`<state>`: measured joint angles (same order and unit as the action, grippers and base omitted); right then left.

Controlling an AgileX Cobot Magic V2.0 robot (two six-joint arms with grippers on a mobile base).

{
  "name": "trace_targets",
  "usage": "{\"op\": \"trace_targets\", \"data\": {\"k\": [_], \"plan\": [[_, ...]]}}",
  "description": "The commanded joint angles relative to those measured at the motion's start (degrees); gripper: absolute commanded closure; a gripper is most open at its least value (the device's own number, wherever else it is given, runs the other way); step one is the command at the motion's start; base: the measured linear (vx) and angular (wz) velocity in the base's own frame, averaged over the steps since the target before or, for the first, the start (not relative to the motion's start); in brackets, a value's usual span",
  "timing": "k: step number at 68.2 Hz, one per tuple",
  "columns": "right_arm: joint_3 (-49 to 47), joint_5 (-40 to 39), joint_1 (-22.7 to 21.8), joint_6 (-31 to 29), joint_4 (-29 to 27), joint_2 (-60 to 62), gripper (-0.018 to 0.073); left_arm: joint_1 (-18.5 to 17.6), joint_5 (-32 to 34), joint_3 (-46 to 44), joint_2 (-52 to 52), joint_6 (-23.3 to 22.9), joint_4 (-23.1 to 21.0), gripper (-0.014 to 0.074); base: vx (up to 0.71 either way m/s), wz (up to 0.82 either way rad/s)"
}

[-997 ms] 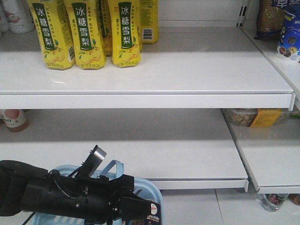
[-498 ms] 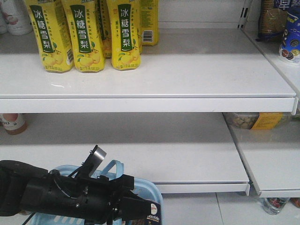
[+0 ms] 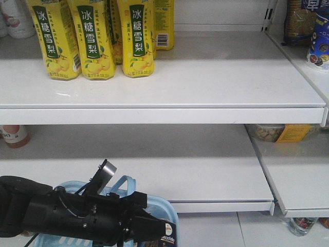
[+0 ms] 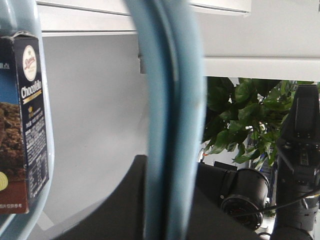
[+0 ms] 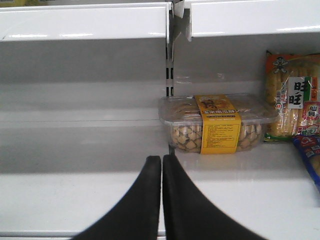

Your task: Left arm holds basket, right arm returns cookies

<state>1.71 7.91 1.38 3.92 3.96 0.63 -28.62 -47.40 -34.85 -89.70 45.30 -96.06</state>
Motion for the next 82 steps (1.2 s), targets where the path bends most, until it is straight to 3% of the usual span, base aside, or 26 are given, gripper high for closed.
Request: {"op": "trace_targets", "data": {"k": [1, 47, 63, 82], "plan": [[-0.1, -4.1, 0.1, 0.0, 0.4, 0.5, 0.0568, 0.0, -3.9, -1.2, 2.3, 0.5, -3.2, 0.0603, 0.00, 0.00], [-0.1, -4.1, 0.1, 0.0, 0.4, 0.5, 0.0568, 0.0, -3.9, -1.2, 2.3, 0.5, -3.2, 0.0603, 0.00, 0.00], [-0.3, -7.9, 0.1, 0.0, 0.6, 0.5, 0.0568, 0.0, -3.9, -1.2, 2.3, 0.5, -3.2, 0.0603, 0.00, 0.00], [-8.3, -3.8, 0.1, 3.5, -4.4, -5.9, 0.0568, 0.0, -3.9, -1.2, 2.3, 0.5, -3.2, 0.0603, 0.00, 0.00]]}}
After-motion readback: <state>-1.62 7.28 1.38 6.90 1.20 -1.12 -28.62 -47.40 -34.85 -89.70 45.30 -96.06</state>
